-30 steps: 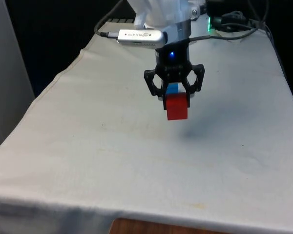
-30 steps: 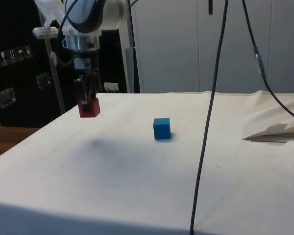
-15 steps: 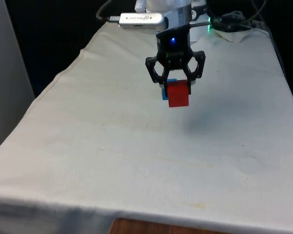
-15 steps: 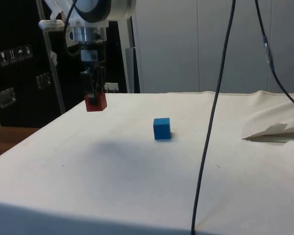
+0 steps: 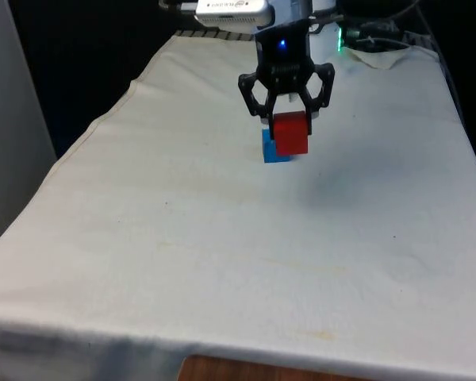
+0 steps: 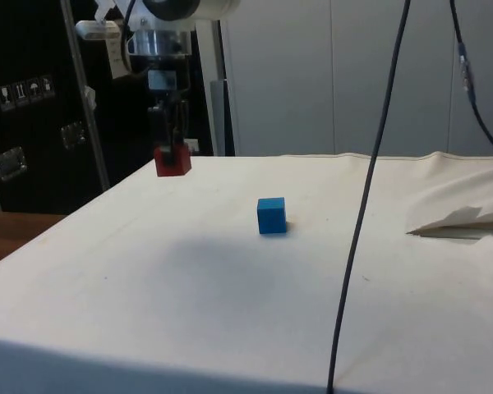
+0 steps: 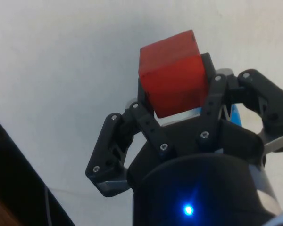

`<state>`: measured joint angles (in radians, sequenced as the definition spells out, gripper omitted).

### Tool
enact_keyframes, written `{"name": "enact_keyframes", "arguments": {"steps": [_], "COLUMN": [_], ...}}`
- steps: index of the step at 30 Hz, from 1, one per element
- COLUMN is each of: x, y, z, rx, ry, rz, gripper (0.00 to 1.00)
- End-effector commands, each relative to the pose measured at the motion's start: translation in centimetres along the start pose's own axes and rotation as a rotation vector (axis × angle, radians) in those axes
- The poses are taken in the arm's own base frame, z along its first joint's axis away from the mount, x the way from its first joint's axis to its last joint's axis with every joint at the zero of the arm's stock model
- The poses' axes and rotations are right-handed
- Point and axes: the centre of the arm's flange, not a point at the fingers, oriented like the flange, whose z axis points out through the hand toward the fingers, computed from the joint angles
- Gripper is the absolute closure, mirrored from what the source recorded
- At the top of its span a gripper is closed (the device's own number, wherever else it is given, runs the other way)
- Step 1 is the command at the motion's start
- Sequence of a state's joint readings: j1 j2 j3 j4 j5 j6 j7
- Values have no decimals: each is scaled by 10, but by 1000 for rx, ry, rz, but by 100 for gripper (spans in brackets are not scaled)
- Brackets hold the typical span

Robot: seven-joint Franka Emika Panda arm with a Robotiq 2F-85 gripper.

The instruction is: Stack the two cubes.

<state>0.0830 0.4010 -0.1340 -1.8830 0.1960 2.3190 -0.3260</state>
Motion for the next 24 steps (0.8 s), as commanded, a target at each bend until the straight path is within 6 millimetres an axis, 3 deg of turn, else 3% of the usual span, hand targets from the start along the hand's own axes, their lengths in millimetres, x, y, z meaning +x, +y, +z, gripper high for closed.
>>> {"name": "enact_keyframes", "arguments": {"steps": [1, 24], "x": [-4, -54], "y": [-1, -9], "z": [-4, -21], "rx": [-6, 12], "ry": [3, 1], "rz": [-2, -18], "gripper": [98, 98]}}
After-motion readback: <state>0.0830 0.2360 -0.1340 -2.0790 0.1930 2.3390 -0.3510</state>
